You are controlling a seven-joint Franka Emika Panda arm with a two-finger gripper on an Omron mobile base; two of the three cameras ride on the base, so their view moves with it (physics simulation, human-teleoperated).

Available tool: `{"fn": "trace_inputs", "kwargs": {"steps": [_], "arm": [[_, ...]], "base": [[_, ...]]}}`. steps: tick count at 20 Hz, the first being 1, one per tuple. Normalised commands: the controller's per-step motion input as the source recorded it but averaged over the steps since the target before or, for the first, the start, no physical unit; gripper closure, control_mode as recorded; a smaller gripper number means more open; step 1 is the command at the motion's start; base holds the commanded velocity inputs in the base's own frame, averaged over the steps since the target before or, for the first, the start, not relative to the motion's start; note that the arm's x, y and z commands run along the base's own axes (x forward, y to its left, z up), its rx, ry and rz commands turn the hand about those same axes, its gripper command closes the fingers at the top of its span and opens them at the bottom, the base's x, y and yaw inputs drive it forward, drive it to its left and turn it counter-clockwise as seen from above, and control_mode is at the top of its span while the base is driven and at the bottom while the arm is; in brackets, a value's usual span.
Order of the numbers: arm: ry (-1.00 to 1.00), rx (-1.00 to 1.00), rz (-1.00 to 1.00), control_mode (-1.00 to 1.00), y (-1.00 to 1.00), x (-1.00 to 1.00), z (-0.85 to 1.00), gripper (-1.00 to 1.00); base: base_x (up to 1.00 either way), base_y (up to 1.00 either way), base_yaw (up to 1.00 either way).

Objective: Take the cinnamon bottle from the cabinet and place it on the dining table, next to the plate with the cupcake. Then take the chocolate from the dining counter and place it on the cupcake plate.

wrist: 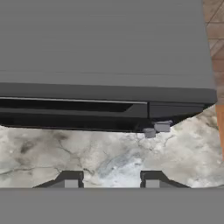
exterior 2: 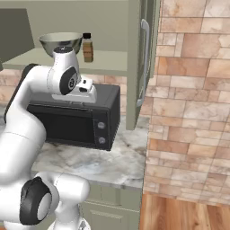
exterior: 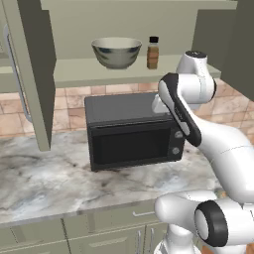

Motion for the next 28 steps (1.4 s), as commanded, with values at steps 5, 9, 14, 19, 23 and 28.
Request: {"fn": "trace_inputs", "kwargs": {"steps": [5,9,14,19,23,28], "arm": [[-0.02,-0.19,-0.03,-1.0,0.3,0.12,-0.03,-1.0],[-0.32,0.01,-0.06,-1.0,0.0,-0.07,-0.23,-1.0],[-0.06,0.0,0.0,-1.0,-0.19,-0.02,0.02,-1.0],[-0.38,0.07,-0.01,-1.0,-0.14,0.36,1.0,-1.0],[-0.27,0.13,0.0,-1.0,-0.07,0.37,1.0,-1.0],[-0.23,0.1,-0.04,-1.0,-0.01,0.45,0.58,-1.0]], "base": [[0.0,0.0,0.0],[0.0,0.0,0.0],[0.0,0.0,0.0],[0.0,0.0,0.0],[0.0,0.0,0.0],[0.0,0.0,0.0]]}}
